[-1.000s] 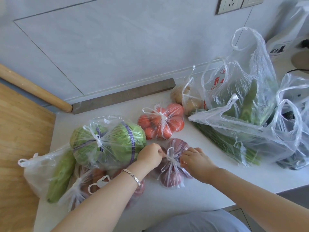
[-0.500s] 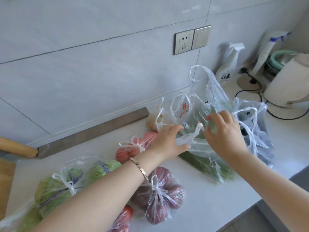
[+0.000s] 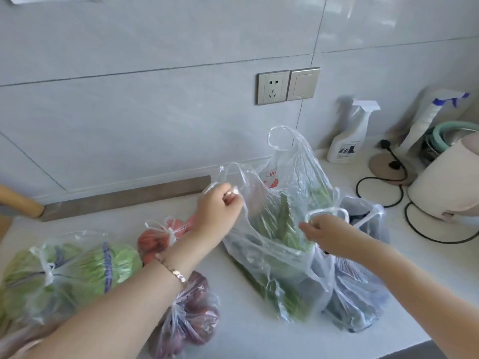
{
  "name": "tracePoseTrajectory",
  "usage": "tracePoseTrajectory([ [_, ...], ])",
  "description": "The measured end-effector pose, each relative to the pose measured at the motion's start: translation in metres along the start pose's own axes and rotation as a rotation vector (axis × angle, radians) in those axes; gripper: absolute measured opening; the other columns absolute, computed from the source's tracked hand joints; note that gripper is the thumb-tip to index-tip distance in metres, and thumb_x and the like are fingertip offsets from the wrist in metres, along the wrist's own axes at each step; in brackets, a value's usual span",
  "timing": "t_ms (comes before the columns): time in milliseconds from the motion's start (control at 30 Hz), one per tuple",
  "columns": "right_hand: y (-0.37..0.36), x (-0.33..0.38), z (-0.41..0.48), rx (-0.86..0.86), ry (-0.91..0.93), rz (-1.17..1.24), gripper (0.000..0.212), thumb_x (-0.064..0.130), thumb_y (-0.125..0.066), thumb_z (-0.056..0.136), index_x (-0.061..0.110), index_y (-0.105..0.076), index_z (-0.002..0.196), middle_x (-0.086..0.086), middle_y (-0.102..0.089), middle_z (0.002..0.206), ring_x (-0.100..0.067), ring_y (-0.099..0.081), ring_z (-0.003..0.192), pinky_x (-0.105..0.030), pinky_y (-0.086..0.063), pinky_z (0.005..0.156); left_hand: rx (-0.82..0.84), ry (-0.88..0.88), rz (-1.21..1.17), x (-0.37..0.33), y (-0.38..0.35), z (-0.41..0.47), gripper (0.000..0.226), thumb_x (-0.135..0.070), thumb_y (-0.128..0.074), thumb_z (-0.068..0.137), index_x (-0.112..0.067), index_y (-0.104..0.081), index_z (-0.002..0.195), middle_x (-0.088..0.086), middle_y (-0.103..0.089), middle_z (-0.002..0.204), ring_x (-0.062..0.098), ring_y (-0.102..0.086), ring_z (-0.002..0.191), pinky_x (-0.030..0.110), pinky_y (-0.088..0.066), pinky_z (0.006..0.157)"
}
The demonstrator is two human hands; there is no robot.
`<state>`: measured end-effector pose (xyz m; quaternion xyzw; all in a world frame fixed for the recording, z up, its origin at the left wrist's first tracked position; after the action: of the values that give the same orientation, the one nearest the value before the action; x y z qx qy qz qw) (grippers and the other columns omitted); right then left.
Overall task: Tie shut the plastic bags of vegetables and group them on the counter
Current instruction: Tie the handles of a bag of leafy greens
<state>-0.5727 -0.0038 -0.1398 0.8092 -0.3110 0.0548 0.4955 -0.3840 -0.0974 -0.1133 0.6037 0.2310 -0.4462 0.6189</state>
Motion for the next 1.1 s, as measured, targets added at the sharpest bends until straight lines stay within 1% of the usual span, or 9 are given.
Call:
tracePoseTrajectory([
  [200, 0.041, 0.027, -0.013, 0.015, 0.211, 0.758, 0.009, 0.010, -0.049, 0.090, 0.012, -0.056, 0.085, 0.010, -0.040, 0.040, -0.007, -0.034, 0.037, -0.019, -0.032, 0.044, -0.333, 0.603, -0.515, 0.035, 0.050, -0.003, 0.046, -0.010, -0.051, 0.080, -0.019, -0.041, 0.036, -0.008, -0.031, 0.030, 0.009, -0.021, 0.029, 0.011, -0.016, 0.035],
  [433, 0.041, 0.044, -0.022, -0.462, 0.933, -0.118, 0.040, -0.011, -0.047, 0.065, 0.019, -0.062, 0.087, 0.005, -0.056, 0.070, -0.011, -0.048, 0.065, -0.023, -0.043, 0.062, 0.061, 0.548, -0.716, 0.001, 0.034, -0.018, 0.037, 0.006, -0.030, 0.087, -0.013, -0.061, 0.090, 0.005, -0.068, 0.069, 0.011, -0.054, 0.047, 0.018, -0.041, 0.043],
  [567, 0.046, 0.021, -0.012, -0.676, 0.576, 0.207, 0.017, 0.011, -0.071, 0.077, 0.014, -0.059, 0.090, 0.009, -0.050, 0.074, -0.010, -0.044, 0.052, -0.010, -0.040, 0.053, 0.090, 0.478, -0.539, 0.002, 0.027, -0.023, 0.047, 0.012, -0.035, 0.088, -0.026, -0.062, 0.098, 0.008, -0.060, 0.102, 0.015, -0.059, 0.067, 0.019, -0.051, 0.046],
  [667, 0.036, 0.004, 0.000, -0.486, 0.270, 0.560, 0.026, 0.027, -0.072, 0.077, 0.009, -0.054, 0.076, 0.004, -0.056, 0.052, -0.006, -0.053, 0.042, -0.005, -0.038, 0.044, 0.139, 0.328, -0.427, 0.000, 0.021, -0.020, 0.055, 0.014, -0.037, 0.083, -0.030, -0.060, 0.106, 0.001, -0.050, 0.123, 0.012, -0.054, 0.080, 0.014, -0.048, 0.051],
  [767, 0.023, 0.007, -0.001, -0.350, 0.253, 0.687, 0.028, 0.027, -0.071, 0.077, 0.001, -0.061, 0.075, 0.001, -0.061, 0.056, 0.002, -0.051, 0.039, -0.012, -0.042, 0.050, 0.291, 0.200, -0.500, -0.010, 0.008, -0.021, 0.045, -0.002, -0.036, 0.086, -0.030, -0.059, 0.114, -0.011, -0.052, 0.129, 0.002, -0.053, 0.100, 0.016, -0.042, 0.079],
  [867, 0.010, 0.005, -0.004, -0.360, 0.197, 0.806, 0.031, 0.032, -0.056, 0.088, 0.007, -0.069, 0.076, 0.004, -0.063, 0.067, -0.002, -0.052, 0.058, -0.015, -0.042, 0.064, 0.401, 0.056, -0.372, -0.018, -0.004, -0.029, 0.029, -0.022, -0.040, 0.093, -0.034, -0.060, 0.111, -0.016, -0.066, 0.106, -0.005, -0.052, 0.113, 0.007, -0.034, 0.096],
  [967, -0.015, 0.006, 0.001, -0.081, 0.009, 1.187, 0.041, 0.018, -0.033, 0.096, 0.010, -0.057, 0.064, -0.008, -0.064, 0.068, -0.021, -0.062, 0.077, -0.032, -0.043, 0.094, 0.431, -0.003, -0.365, -0.022, -0.014, -0.037, 0.029, -0.020, -0.032, 0.099, -0.035, -0.050, 0.115, -0.008, -0.062, 0.070, 0.005, -0.065, 0.083, 0.005, -0.039, 0.085],
  [1033, -0.028, 0.012, 0.001, 0.061, -0.079, 1.335, 0.033, 0.002, -0.021, 0.085, 0.013, -0.034, 0.057, 0.001, -0.034, 0.042, -0.013, -0.039, 0.039, -0.024, -0.051, 0.056, 0.465, 0.001, -0.376, -0.022, -0.023, -0.043, 0.031, -0.015, -0.031, 0.099, -0.035, -0.049, 0.115, -0.002, -0.055, 0.065, 0.008, -0.058, 0.057, 0.011, -0.045, 0.066],
  [1100, -0.035, 0.015, 0.004, 0.068, -0.091, 1.329, 0.028, 0.001, -0.019, 0.076, 0.020, -0.020, 0.055, 0.007, -0.018, 0.039, -0.008, -0.014, 0.033, -0.013, -0.022, 0.033, 0.522, 0.118, -0.458, -0.016, -0.035, -0.055, 0.032, -0.010, -0.034, 0.099, -0.030, -0.056, 0.108, 0.000, -0.050, 0.070, 0.004, -0.043, 0.048, 0.017, -0.036, 0.046],
])
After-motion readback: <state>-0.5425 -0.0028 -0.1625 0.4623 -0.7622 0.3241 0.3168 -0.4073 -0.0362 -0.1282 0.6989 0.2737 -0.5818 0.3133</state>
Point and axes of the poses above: each hand's wrist, its own z-axis towards the middle knuckle, its own y-axis out of the back of the hand, x = y × z, the point moved 5 cm from there along z, towards the middle knuckle
